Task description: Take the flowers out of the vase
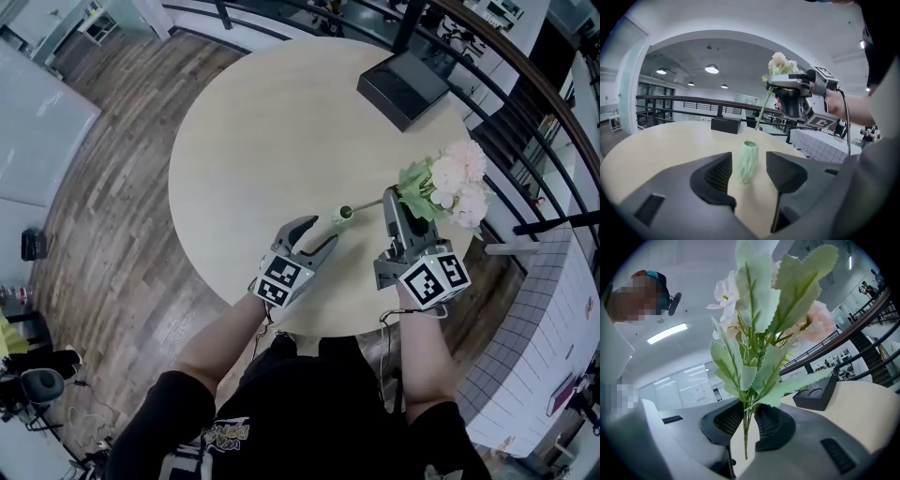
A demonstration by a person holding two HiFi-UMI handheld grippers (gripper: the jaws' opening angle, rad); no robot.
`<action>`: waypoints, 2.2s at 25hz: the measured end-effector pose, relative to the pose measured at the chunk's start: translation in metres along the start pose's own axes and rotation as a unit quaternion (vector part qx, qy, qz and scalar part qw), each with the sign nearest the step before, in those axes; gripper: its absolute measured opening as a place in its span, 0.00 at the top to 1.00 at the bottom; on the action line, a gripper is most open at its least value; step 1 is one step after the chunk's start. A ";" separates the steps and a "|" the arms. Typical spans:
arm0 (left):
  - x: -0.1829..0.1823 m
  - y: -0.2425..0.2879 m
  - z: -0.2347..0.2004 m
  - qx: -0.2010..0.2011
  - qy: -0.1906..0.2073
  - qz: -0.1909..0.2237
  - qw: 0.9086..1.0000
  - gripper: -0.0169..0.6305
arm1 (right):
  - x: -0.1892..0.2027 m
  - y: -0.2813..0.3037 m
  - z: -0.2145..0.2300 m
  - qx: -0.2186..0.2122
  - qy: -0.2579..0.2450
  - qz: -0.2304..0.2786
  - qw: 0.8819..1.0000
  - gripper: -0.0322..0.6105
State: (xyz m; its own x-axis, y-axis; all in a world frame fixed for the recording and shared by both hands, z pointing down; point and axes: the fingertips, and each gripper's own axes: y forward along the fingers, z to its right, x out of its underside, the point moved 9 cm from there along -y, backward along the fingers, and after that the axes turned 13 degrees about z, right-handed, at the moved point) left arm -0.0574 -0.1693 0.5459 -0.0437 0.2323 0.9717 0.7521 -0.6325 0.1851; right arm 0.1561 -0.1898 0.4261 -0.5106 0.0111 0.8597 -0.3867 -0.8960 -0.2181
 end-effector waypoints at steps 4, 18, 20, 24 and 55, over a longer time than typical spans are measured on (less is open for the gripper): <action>-0.018 -0.030 -0.002 -0.019 -0.029 0.017 0.999 0.85 | -0.002 -0.009 -0.016 0.004 0.006 0.000 1.000 0.83; -0.063 -0.146 0.013 -0.045 -0.099 0.027 0.994 0.96 | 0.012 -0.074 -0.103 0.027 0.028 -0.004 0.999 0.83; -0.062 -0.162 0.019 -0.036 -0.103 0.025 0.994 0.96 | 0.018 -0.086 -0.117 0.030 0.035 -0.008 0.999 0.83; -0.052 -0.190 0.030 -0.020 -0.103 0.017 0.994 0.96 | 0.036 -0.112 -0.140 0.038 0.043 -0.017 0.998 0.83; -0.020 -0.242 0.208 -0.040 -0.132 0.026 0.990 0.96 | 0.026 -0.299 -0.174 -0.020 0.053 -0.083 0.995 0.83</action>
State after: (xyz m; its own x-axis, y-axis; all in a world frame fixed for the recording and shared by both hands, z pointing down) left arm -0.1015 0.1323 0.4507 0.1739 0.3766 0.9099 0.6947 -0.7018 0.1577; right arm 0.1248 0.1556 0.4333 -0.5152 0.2064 0.8318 -0.5010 -0.8600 -0.0969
